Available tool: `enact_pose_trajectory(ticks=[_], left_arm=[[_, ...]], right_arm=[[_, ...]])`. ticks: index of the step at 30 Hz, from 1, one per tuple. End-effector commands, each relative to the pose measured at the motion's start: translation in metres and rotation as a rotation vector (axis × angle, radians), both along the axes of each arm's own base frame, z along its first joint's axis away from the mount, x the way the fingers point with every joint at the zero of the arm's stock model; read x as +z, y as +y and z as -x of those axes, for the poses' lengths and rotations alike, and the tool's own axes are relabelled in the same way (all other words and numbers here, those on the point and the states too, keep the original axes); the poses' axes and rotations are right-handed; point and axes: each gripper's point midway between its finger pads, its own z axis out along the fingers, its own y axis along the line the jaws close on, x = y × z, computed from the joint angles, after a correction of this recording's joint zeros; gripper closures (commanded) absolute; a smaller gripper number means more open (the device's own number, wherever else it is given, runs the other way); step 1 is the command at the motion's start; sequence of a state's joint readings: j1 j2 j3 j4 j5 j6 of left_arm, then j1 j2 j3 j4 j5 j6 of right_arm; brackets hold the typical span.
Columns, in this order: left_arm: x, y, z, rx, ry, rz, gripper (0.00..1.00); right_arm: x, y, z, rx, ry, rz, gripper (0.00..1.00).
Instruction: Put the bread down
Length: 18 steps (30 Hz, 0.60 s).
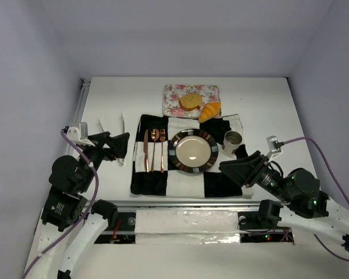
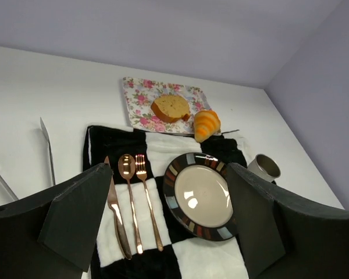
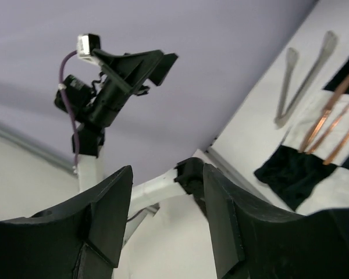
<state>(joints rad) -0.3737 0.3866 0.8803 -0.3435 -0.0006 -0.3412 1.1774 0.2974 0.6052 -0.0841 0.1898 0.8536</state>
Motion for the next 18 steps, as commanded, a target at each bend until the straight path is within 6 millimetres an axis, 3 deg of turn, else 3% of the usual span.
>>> enact_pose_trajectory(ticks=[1,4,5,7,8,10,11,12,16,18], left_arm=[[-0.004,-0.009,-0.014,-0.015,0.005,0.007,0.22],[-0.006,-0.012,-0.021,-0.016,0.012,-0.012,0.26],[-0.007,-0.014,-0.023,-0.03,0.006,-0.023,0.31],[-0.009,-0.022,-0.033,-0.058,0.004,-0.062,0.38],[-0.012,-0.021,-0.039,-0.048,0.015,-0.092,0.58],[-0.028,-0.02,-0.058,-0.009,0.085,-0.132,0.84],[-0.034,-0.011,-0.067,0.06,0.108,-0.146,0.96],[-0.04,-0.007,-0.076,0.089,0.128,-0.154,1.0],[-0.083,-0.009,-0.113,0.146,0.281,-0.219,1.0],[-0.096,-0.001,-0.13,0.196,0.316,-0.233,0.86]], right_arm=[[-0.032,-0.014,-0.023,-0.146,0.068,0.09,0.44],[-0.029,-0.021,-0.027,-0.183,0.077,0.081,0.55],[-0.029,-0.021,-0.029,-0.193,0.085,0.083,0.65],[-0.026,-0.023,-0.032,-0.212,0.084,0.075,0.75],[-0.024,-0.023,-0.033,-0.219,0.084,0.074,0.87],[-0.023,-0.025,-0.038,-0.252,0.089,0.071,1.0],[-0.021,-0.027,-0.04,-0.263,0.092,0.065,1.0],[-0.021,-0.028,-0.042,-0.275,0.095,0.062,1.0],[-0.022,-0.027,-0.045,-0.291,0.102,0.056,1.0],[-0.028,-0.024,-0.047,-0.297,0.109,0.065,1.0]])
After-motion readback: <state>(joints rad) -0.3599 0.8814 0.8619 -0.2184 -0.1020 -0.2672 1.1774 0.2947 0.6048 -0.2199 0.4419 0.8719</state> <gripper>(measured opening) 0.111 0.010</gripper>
